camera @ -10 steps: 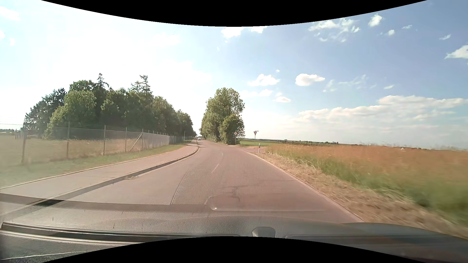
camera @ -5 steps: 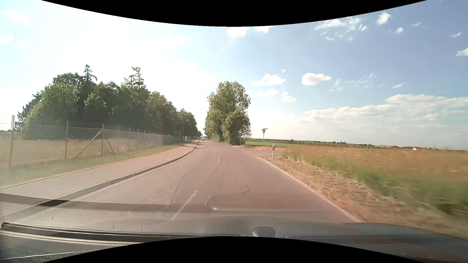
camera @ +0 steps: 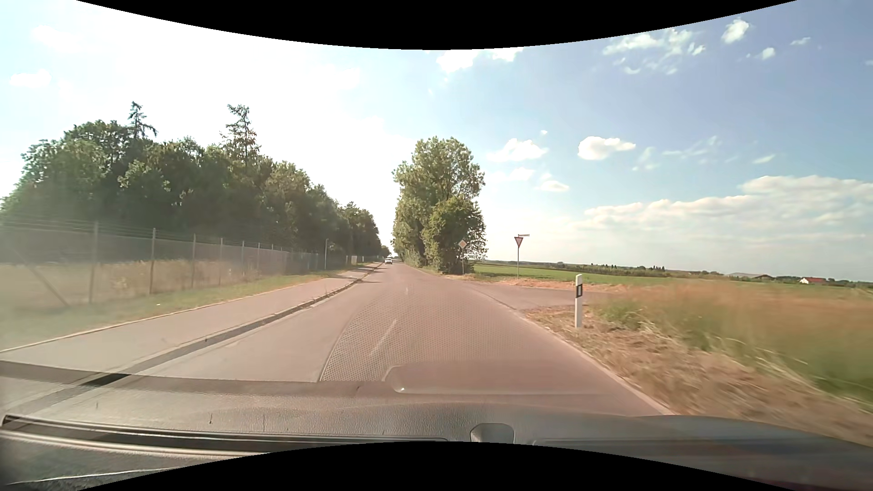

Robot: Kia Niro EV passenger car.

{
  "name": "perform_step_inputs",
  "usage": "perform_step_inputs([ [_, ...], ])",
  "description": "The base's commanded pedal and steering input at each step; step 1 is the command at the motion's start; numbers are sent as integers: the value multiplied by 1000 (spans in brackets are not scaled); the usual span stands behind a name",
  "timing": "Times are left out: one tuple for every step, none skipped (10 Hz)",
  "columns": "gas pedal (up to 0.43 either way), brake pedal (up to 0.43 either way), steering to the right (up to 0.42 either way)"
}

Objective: Follow the waypoints while adhering to traffic rules and regulations

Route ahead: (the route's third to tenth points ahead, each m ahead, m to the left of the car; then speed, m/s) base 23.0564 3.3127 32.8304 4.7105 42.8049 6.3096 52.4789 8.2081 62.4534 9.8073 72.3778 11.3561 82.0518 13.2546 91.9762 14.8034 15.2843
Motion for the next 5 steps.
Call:
perform_step_inputs([
  [98,6,-23],
  [98,6,-26],
  [98,6,-28],
  [98,6,-28],
  [98,6,-27],
])
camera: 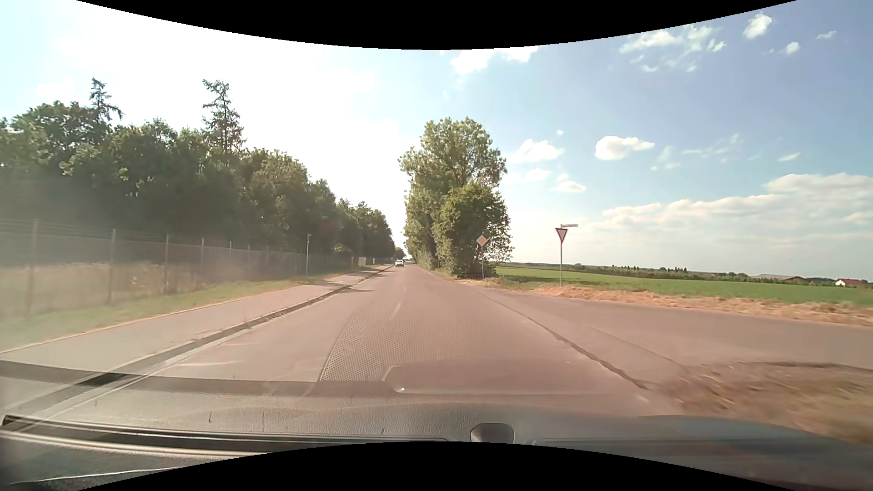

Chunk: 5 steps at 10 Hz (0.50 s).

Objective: Follow the waypoints while adhering to traffic rules and regulations

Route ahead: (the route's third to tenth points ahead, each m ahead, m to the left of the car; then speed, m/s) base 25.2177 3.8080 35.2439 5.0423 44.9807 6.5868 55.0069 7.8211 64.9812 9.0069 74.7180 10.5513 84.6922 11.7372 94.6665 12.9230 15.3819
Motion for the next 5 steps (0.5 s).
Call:
perform_step_inputs([
  [98,6,-26],
  [98,6,-26],
  [98,6,-26],
  [98,6,-26],
  [98,6,-26],
])
